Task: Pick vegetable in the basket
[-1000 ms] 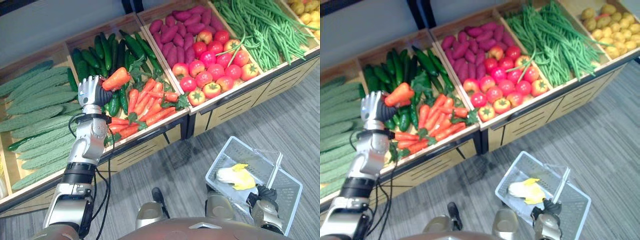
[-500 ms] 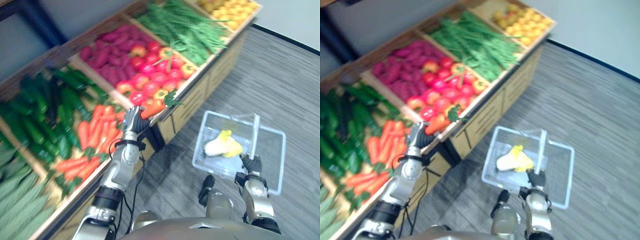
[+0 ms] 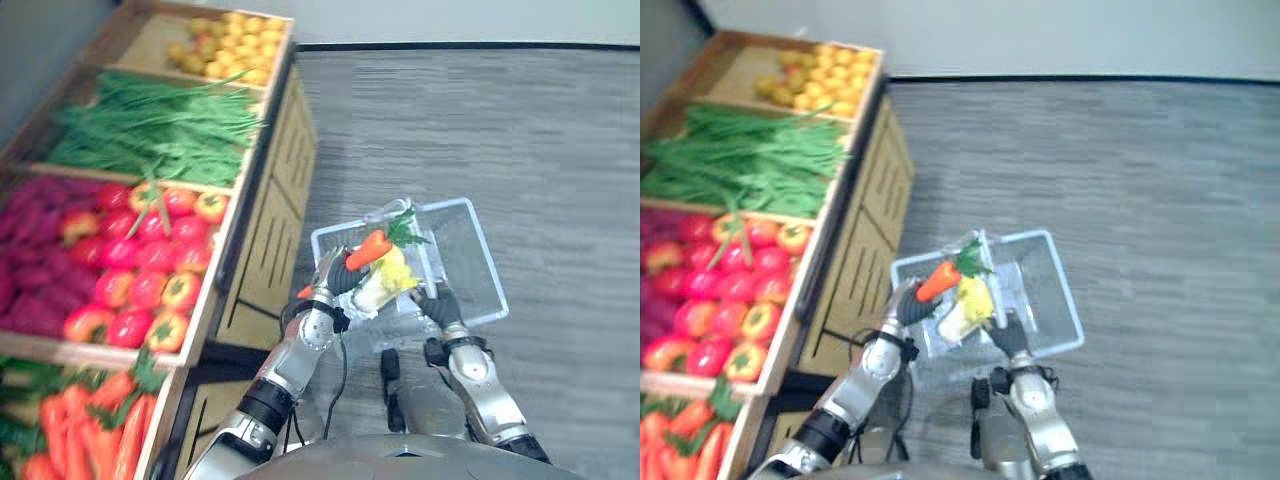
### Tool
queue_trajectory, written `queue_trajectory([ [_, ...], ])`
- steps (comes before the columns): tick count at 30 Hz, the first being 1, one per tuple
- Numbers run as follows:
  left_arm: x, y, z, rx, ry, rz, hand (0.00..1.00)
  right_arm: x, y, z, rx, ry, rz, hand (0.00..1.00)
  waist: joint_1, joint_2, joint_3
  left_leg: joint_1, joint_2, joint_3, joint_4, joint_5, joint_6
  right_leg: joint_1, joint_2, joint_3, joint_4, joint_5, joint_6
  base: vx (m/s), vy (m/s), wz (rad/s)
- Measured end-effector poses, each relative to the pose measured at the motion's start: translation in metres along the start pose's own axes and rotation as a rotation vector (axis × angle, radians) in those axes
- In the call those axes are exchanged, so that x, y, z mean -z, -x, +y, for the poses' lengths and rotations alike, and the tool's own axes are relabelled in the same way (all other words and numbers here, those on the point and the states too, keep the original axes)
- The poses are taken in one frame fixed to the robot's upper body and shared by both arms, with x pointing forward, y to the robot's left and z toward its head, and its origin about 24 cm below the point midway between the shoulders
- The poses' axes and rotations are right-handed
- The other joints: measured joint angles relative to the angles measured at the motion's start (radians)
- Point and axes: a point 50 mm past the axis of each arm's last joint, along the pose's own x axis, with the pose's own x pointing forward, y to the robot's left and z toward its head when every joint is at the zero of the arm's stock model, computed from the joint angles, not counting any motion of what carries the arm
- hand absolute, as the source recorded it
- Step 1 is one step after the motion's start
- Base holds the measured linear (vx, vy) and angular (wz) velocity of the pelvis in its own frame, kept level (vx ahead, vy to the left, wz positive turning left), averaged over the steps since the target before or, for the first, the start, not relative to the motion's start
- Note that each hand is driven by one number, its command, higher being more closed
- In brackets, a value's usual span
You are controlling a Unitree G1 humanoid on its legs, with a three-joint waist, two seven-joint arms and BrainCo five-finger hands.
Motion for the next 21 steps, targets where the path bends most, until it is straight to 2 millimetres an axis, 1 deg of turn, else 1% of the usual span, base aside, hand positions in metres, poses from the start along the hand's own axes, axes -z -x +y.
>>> queue_trajectory([
  [1,-0.001,0.000,0.001,-0.005,0.002,-0.006,1.00,-0.001,-0.001,0.000,0.000,0.001,-0.007,1.00,0.000,0.010,-0.002,-0.003,0.005,-0.013,-0.054,0.054,0.010,0.009,0.013,0.018,-0.012,0.008,0.013,0.19,0.231,-1.53],
  [2,-0.001,-0.001,0.001,-0.006,-0.004,-0.010,1.00,-0.003,-0.001,0.001,-0.003,-0.007,-0.015,1.00,0.008,0.004,-0.002,0.019,0.014,0.031,-0.065,0.092,0.023,0.031,0.012,0.061,-0.045,0.022,0.035,0.17,0.199,-0.87],
  [4,-0.001,-0.005,0.000,-0.001,-0.012,-0.008,1.00,-0.010,0.002,-0.001,0.001,-0.029,-0.045,1.00,-0.006,-0.008,-0.001,0.041,0.002,0.059,-0.110,0.100,0.038,0.033,-0.009,0.073,-0.060,0.034,0.062,0.15,0.172,-0.46],
  [5,-0.001,-0.007,-0.001,0.008,-0.021,-0.005,1.00,-0.014,0.004,0.000,-0.006,-0.038,-0.065,1.00,-0.007,-0.013,-0.001,0.066,-0.009,0.079,-0.151,0.113,0.049,0.033,-0.021,0.089,-0.070,0.040,0.075,0.16,0.167,-0.28],
  [7,-0.003,-0.010,0.000,0.009,-0.026,-0.014,1.00,-0.018,0.008,0.001,-0.019,-0.055,-0.082,1.00,-0.004,-0.016,-0.003,0.094,-0.020,0.102,-0.203,0.126,0.058,0.034,-0.034,0.108,-0.080,0.040,0.088,0.18,0.164,-0.32],
  [11,-0.008,-0.013,-0.004,0.038,-0.042,-0.038,1.00,-0.015,0.011,0.002,-0.018,-0.110,-0.071,1.00,-0.009,-0.024,-0.008,0.135,-0.023,0.127,-0.258,0.134,0.065,0.039,-0.036,0.112,-0.080,0.040,0.093,0.11,0.098,-0.21],
  [12,-0.009,-0.012,-0.007,0.052,-0.036,-0.037,0.00,-0.013,0.014,0.002,-0.015,-0.116,-0.067,1.00,-0.010,-0.028,-0.015,0.142,-0.026,0.127,-0.271,0.142,0.062,0.037,-0.037,0.112,-0.080,0.041,0.094,0.09,0.073,-0.11],
  [16,-0.004,-0.010,-0.015,0.095,-0.049,-0.021,0.00,-0.009,0.022,0.004,-0.035,-0.159,-0.050,1.00,-0.011,-0.043,-0.027,0.156,-0.037,0.126,-0.300,0.170,0.060,0.038,-0.048,0.109,-0.080,0.042,0.097,0.02,0.049,-0.01],
  [20,0.004,-0.006,-0.024,0.143,-0.065,0.016,0.00,-0.001,0.030,0.013,-0.079,-0.184,-0.018,1.00,-0.009,-0.054,-0.037,0.169,-0.041,0.125,-0.321,0.174,0.064,0.038,-0.052,0.110,-0.082,0.043,0.105,-0.06,0.048,-0.02],
  [21,0.007,-0.005,-0.025,0.148,-0.068,0.028,0.00,0.002,0.033,0.011,-0.068,-0.189,-0.003,1.00,-0.008,-0.063,-0.042,0.169,-0.044,0.128,-0.324,0.174,0.064,0.036,-0.055,0.110,-0.085,0.033,0.114,-0.10,0.040,-0.08],
])
